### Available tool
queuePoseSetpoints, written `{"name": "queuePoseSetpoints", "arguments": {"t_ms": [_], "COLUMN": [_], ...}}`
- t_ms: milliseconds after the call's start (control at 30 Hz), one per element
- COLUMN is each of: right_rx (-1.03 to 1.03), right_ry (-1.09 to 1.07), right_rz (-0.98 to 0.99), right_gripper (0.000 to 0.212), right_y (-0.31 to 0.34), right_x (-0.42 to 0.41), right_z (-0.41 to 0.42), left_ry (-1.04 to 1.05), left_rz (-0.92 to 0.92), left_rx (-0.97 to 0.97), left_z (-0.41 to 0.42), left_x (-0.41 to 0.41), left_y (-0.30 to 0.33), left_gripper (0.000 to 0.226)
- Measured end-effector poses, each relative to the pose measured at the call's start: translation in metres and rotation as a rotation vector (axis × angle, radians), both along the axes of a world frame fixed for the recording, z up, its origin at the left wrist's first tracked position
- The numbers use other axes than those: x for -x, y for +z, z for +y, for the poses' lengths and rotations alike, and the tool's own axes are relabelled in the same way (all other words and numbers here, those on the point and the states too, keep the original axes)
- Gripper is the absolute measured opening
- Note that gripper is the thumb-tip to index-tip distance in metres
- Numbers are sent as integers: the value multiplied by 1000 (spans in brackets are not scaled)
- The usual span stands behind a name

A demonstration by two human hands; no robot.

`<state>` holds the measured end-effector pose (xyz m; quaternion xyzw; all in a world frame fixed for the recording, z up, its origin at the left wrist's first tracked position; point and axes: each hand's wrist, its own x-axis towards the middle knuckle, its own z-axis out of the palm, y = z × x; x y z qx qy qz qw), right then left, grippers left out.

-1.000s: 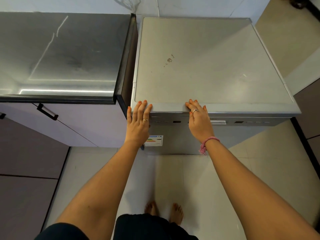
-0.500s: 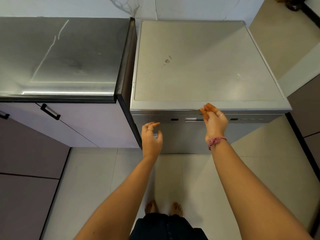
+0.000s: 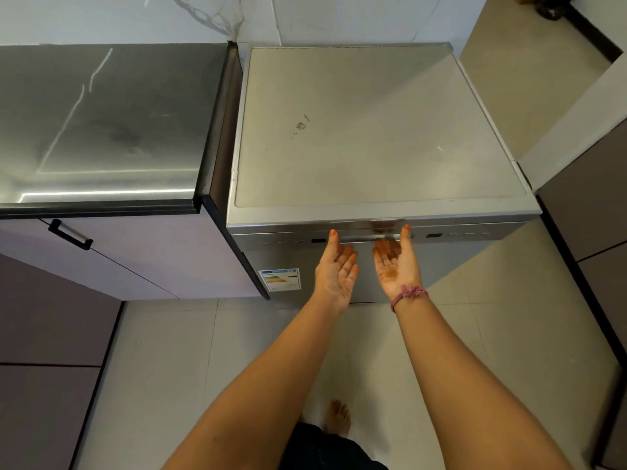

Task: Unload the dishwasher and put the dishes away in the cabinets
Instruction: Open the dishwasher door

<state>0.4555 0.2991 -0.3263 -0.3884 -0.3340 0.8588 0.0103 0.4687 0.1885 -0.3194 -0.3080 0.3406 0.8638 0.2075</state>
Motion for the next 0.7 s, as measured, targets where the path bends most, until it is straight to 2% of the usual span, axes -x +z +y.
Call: {"name": "queuePoseSetpoints", "arguments": {"t_ms": [67,233,500,633,700], "right_rx": [-18,-17,14,19,18], "right_ry": [54,115,159,136,133], "right_rz": [16,41,50,55,66], "right_gripper": [60,51,46,50,60], "right_y": [0,-1,-8,-12,-12], "right_x": [4,11,17,17,19], "right_z": [0,4,10,11,10], "left_ry": [-14,46,102,109,115], "left_rz": [5,32,47,70,82], "left_rx": [-13,-43,1,4,6], "left_z": [12,33,41,44,45], "left_x": [6,21,37,40,40], "left_y": [1,-1,-17,-20,-22], "left_gripper": [78,64,68,72,68]}}
